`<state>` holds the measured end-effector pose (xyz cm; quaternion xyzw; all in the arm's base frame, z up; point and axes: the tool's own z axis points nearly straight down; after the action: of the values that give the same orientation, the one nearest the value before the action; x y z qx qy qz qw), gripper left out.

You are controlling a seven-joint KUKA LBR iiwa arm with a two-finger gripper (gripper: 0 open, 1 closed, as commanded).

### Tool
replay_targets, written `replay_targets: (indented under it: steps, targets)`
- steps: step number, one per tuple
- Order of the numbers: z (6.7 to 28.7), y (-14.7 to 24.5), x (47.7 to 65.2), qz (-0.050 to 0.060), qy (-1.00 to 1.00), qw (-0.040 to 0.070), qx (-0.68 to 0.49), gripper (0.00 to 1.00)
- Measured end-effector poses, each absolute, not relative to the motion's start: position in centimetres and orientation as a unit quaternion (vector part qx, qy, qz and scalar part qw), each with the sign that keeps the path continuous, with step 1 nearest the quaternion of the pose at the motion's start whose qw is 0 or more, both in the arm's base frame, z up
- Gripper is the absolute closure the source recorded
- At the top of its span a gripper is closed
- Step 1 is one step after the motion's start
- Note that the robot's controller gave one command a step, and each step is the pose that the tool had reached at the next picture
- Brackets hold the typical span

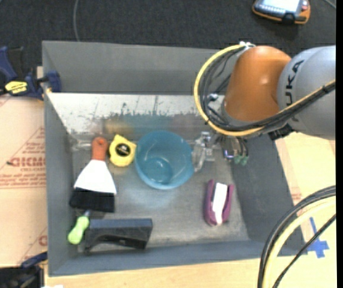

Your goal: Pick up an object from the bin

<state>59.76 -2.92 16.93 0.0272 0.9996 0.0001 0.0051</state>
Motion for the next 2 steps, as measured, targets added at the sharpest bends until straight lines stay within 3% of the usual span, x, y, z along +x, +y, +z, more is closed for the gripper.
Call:
replay_targets:
  steps: [1, 2]
  targets:
    - [17.6, -2.4, 61.3, -0.002, 0.984, 0.009, -0.177, 1.0]
    - [10.1, 0.6, 57.5, 0.0, 1.0, 0.006, -0.03, 1.0]
